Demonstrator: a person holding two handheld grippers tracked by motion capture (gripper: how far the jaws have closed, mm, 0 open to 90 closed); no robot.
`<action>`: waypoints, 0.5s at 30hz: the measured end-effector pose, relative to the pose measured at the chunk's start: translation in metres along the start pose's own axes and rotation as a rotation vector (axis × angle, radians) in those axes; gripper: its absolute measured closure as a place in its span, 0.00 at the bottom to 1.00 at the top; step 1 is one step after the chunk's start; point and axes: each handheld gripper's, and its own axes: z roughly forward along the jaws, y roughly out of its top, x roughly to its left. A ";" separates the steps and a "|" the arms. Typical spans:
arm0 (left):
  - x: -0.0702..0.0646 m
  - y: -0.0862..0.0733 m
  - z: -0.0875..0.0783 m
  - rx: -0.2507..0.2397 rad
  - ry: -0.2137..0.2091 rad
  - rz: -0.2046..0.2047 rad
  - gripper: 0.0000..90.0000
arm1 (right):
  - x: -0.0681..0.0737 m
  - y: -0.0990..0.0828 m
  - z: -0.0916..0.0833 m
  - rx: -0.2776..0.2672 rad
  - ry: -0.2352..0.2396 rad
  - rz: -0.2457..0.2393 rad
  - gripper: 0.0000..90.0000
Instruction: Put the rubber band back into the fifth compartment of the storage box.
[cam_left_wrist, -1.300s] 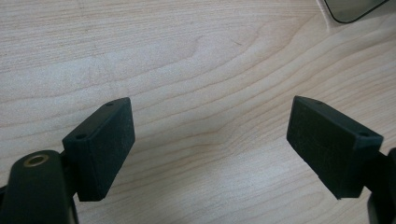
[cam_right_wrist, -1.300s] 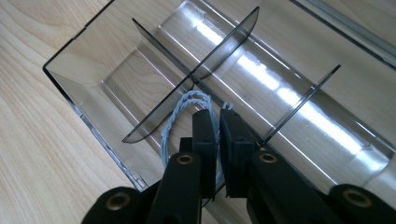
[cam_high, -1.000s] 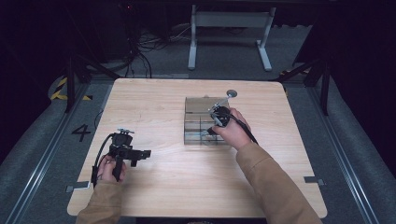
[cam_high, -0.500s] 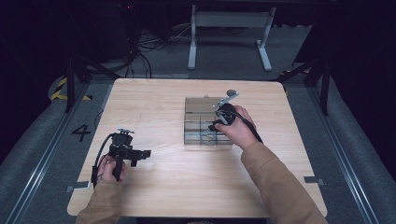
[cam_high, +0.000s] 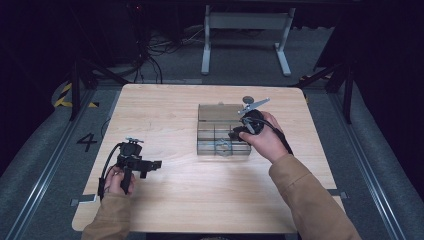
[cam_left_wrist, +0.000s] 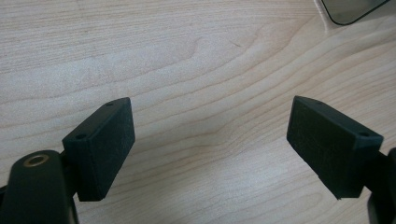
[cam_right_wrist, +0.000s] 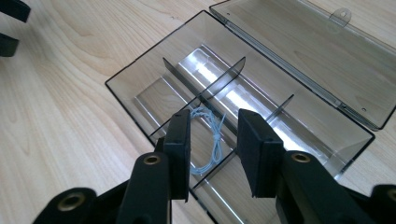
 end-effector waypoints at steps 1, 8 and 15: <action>0.000 0.000 0.000 0.000 -0.001 0.000 0.18 | 0.000 0.000 0.000 0.000 0.000 0.000 0.73; 0.000 0.000 0.000 0.001 0.002 0.000 0.18 | 0.008 -0.009 -0.021 -0.020 0.008 -0.042 0.69; 0.000 0.000 0.000 0.000 0.000 -0.003 0.18 | 0.014 -0.023 -0.039 -0.030 0.041 -0.071 0.66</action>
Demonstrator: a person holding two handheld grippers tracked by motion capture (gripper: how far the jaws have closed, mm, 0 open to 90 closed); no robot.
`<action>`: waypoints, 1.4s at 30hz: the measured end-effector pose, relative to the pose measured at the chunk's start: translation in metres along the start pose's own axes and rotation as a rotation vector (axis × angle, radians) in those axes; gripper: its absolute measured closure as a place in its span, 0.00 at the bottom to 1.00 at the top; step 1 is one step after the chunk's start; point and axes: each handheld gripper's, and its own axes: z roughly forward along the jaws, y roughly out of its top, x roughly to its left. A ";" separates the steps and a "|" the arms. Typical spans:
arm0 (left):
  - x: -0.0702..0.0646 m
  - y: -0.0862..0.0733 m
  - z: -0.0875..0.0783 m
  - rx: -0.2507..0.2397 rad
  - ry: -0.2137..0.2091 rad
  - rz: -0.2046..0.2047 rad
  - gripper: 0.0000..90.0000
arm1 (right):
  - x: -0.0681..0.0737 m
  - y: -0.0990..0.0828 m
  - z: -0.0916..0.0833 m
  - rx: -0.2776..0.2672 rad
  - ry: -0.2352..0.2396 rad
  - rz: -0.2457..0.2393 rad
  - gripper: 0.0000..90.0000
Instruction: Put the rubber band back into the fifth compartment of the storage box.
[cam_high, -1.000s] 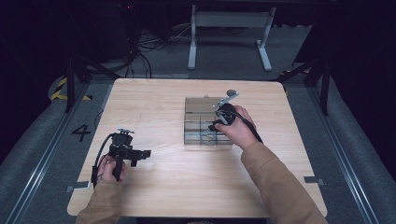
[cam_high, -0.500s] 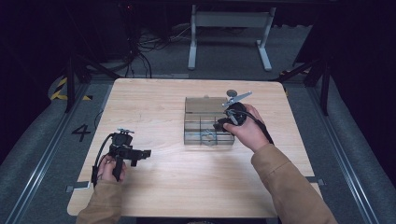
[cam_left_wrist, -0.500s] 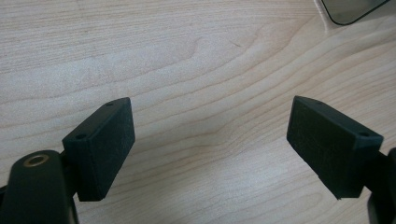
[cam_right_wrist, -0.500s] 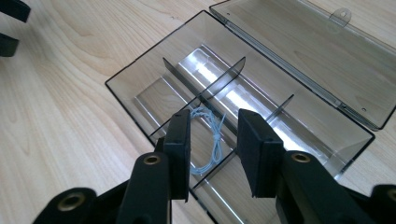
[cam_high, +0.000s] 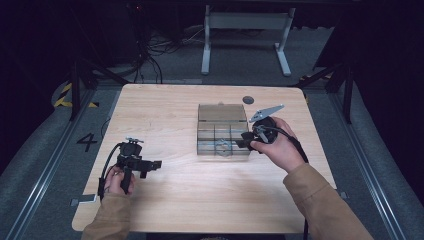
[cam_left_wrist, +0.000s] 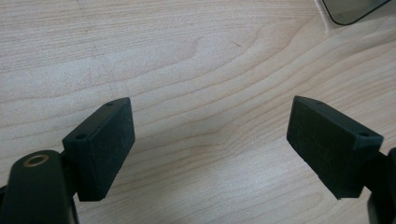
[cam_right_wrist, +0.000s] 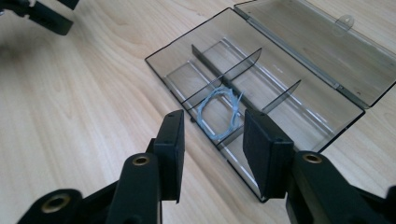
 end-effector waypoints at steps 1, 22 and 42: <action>0.000 0.000 0.000 0.001 0.000 0.001 0.18 | 0.001 -0.001 -0.002 -0.002 0.002 -0.001 0.65; 0.000 0.000 -0.001 -0.001 -0.002 0.002 0.18 | 0.038 -0.038 -0.018 0.006 0.043 -0.042 0.59; -0.001 0.002 -0.001 -0.003 -0.008 0.005 0.18 | 0.048 -0.061 -0.002 -0.010 0.081 -0.093 0.56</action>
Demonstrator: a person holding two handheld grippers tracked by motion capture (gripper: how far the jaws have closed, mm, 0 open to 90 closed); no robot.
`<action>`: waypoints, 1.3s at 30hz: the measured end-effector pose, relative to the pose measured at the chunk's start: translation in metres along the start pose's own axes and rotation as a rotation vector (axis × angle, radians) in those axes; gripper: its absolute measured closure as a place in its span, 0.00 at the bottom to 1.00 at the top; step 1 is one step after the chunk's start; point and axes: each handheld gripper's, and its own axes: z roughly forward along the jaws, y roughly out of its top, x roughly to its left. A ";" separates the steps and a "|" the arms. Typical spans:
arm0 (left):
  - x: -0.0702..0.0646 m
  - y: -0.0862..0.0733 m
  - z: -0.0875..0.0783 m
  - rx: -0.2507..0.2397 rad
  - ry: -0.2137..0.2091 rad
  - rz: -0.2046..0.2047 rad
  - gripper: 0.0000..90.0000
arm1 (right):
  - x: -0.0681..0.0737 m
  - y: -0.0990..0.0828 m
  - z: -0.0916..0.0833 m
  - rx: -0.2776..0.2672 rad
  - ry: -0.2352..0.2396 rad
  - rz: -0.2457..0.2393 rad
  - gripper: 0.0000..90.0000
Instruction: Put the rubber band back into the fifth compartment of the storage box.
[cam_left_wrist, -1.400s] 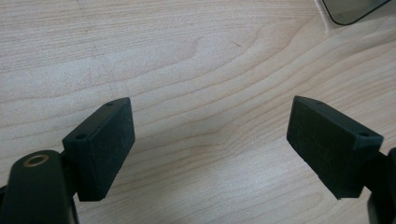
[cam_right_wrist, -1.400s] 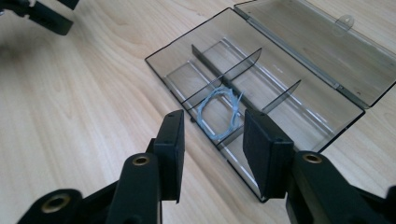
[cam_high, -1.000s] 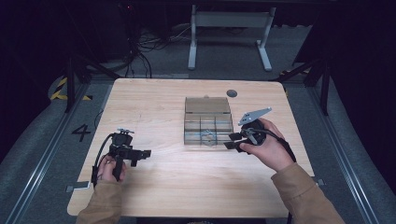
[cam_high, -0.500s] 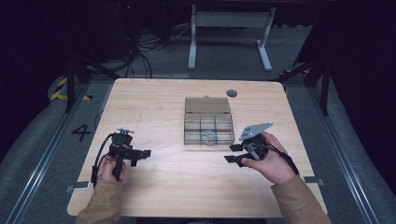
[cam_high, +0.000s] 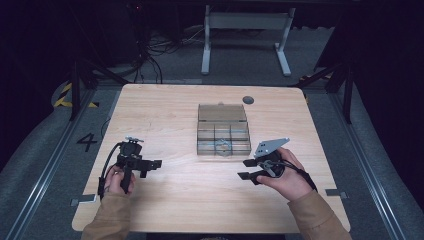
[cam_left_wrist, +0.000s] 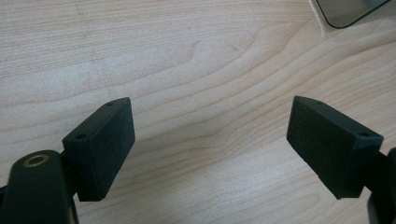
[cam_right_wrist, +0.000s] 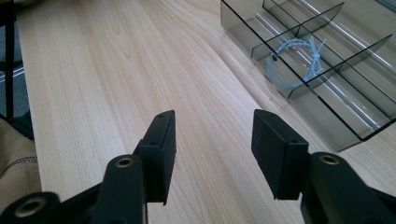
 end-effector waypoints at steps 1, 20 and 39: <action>0.000 0.001 0.000 0.002 0.001 0.002 0.18 | 0.002 -0.003 0.003 -0.001 0.007 -0.002 0.56; -0.005 0.005 0.006 0.004 -0.005 0.016 0.18 | 0.013 -0.030 0.028 0.033 0.031 -0.027 0.56; -0.004 0.004 0.005 0.008 0.000 0.018 0.18 | 0.027 -0.043 0.055 0.048 0.019 -0.125 0.56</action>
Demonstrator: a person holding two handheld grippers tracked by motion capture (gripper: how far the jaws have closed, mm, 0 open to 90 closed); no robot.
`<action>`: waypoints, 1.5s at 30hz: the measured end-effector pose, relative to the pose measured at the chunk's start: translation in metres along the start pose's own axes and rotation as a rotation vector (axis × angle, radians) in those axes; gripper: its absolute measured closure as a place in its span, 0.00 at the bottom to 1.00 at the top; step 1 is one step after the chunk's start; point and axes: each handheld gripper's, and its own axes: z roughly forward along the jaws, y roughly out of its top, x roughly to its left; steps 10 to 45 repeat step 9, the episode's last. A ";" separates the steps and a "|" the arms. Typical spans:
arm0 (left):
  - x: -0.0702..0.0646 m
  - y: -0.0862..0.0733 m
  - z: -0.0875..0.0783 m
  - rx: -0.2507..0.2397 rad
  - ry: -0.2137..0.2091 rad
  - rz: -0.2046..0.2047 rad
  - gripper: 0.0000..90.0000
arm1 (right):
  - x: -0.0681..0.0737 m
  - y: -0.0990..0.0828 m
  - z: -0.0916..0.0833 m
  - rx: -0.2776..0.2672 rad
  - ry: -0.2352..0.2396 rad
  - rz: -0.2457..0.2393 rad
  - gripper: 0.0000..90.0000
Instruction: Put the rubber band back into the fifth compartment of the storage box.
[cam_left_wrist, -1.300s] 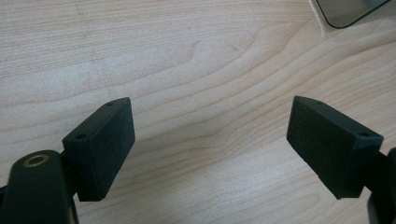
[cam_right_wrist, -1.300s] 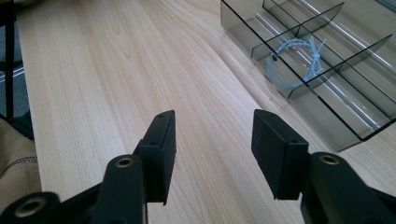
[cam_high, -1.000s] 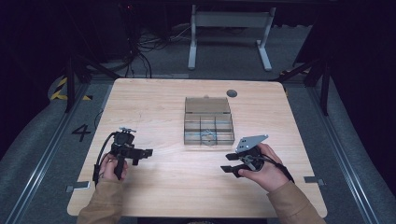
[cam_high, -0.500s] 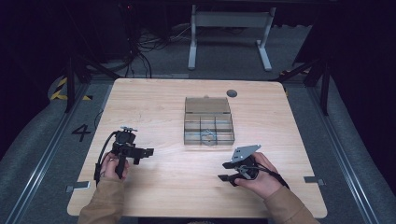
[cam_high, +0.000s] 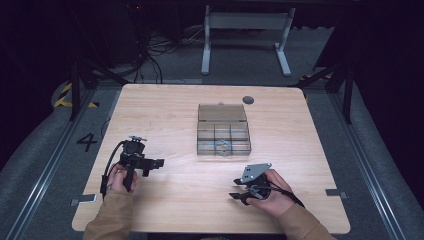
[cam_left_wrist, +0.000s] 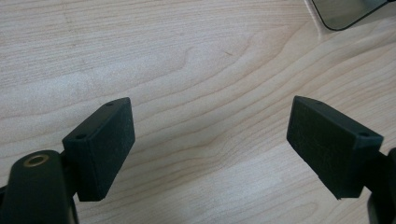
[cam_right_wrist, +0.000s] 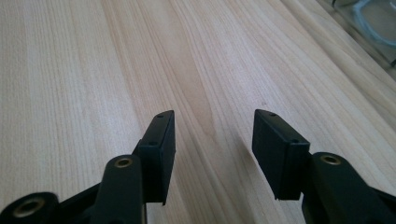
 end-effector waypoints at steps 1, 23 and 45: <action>0.000 -0.001 0.000 -0.001 0.002 -0.001 0.18 | 0.000 0.000 0.001 -0.001 -0.002 -0.002 0.56; 0.007 -0.005 -0.002 0.009 0.008 -0.033 0.18 | 0.001 0.003 0.008 -0.007 0.000 -0.026 0.55; 0.007 -0.005 -0.002 0.009 0.008 -0.033 0.18 | 0.001 0.003 0.008 -0.007 0.000 -0.026 0.55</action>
